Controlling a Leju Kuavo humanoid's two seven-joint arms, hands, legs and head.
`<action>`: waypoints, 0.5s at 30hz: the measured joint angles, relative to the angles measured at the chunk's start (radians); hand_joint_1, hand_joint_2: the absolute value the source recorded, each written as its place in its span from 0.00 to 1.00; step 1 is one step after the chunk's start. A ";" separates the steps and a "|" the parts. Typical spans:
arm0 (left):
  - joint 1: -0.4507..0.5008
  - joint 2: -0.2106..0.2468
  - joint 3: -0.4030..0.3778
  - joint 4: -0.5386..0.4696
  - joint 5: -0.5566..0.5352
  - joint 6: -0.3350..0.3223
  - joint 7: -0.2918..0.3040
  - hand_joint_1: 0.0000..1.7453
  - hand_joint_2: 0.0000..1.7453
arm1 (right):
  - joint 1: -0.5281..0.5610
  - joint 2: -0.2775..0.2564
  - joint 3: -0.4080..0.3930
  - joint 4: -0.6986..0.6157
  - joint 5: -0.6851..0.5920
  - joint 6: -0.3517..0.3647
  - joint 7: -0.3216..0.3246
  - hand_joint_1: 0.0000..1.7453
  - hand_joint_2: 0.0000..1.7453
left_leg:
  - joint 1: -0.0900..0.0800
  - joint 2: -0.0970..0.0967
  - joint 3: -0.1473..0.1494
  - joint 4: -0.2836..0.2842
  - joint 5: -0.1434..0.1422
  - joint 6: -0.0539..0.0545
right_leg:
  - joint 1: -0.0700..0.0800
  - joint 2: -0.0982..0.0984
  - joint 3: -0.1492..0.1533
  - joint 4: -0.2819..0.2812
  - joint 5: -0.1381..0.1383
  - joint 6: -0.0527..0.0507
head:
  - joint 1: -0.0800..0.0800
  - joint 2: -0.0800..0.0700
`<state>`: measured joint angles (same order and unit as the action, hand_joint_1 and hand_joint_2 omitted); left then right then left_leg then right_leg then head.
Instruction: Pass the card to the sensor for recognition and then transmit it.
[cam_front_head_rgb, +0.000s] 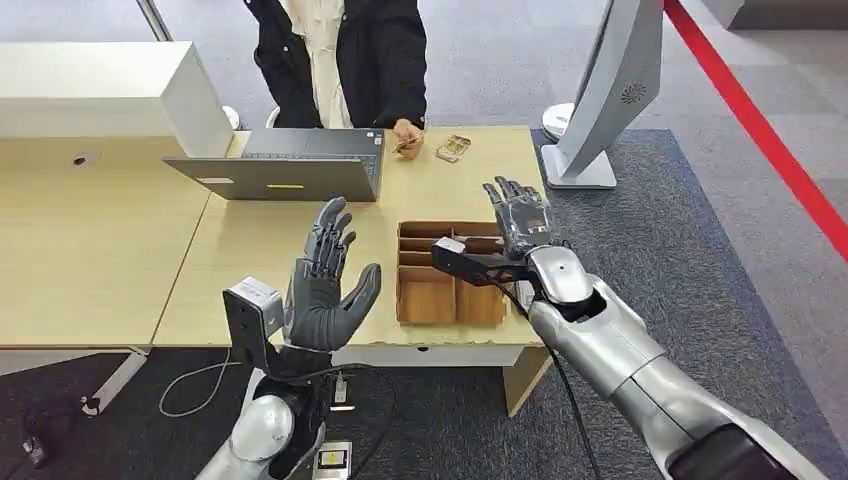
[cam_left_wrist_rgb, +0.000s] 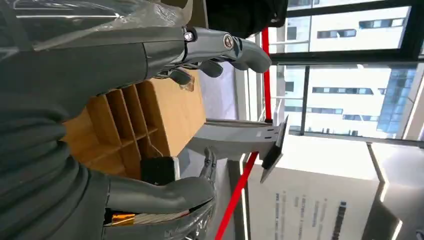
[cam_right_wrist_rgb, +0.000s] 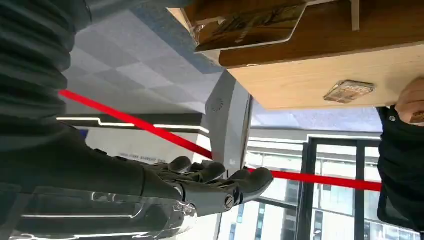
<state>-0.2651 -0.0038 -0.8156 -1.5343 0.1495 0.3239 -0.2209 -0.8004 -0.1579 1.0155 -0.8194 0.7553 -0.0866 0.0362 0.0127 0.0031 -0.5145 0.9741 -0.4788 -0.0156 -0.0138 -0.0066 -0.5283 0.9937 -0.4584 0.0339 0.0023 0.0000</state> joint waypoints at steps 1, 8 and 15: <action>0.000 0.000 0.000 0.000 0.000 0.000 0.000 0.00 1.00 | 0.000 0.000 0.000 0.000 0.000 0.000 0.000 0.00 1.00 | 0.000 0.000 0.000 0.000 0.000 0.000 | 0.000 0.000 0.000 0.000 0.000 0.000 | 0.000 0.000; -0.001 0.000 0.000 0.000 0.000 -0.002 0.000 0.00 1.00 | 0.001 0.000 0.000 0.006 0.000 -0.001 -0.003 0.00 1.00 | 0.000 0.000 0.000 0.000 0.000 0.000 | 0.000 0.000 0.000 0.000 0.000 0.000 | 0.000 0.000; -0.002 0.000 0.000 0.000 0.000 -0.010 -0.008 0.00 1.00 | 0.006 0.003 0.001 0.013 0.005 0.003 -0.009 0.00 1.00 | 0.000 0.000 0.000 0.000 0.000 0.000 | 0.000 0.000 0.000 0.000 0.000 0.000 | 0.000 0.000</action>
<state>-0.2666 -0.0038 -0.8156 -1.5339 0.1499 0.3136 -0.2289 -0.7942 -0.1545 1.0163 -0.8068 0.7603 -0.0832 0.0275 0.0127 0.0031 -0.5144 0.9741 -0.4788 -0.0156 -0.0138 -0.0066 -0.5283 0.9937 -0.4584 0.0339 0.0023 0.0000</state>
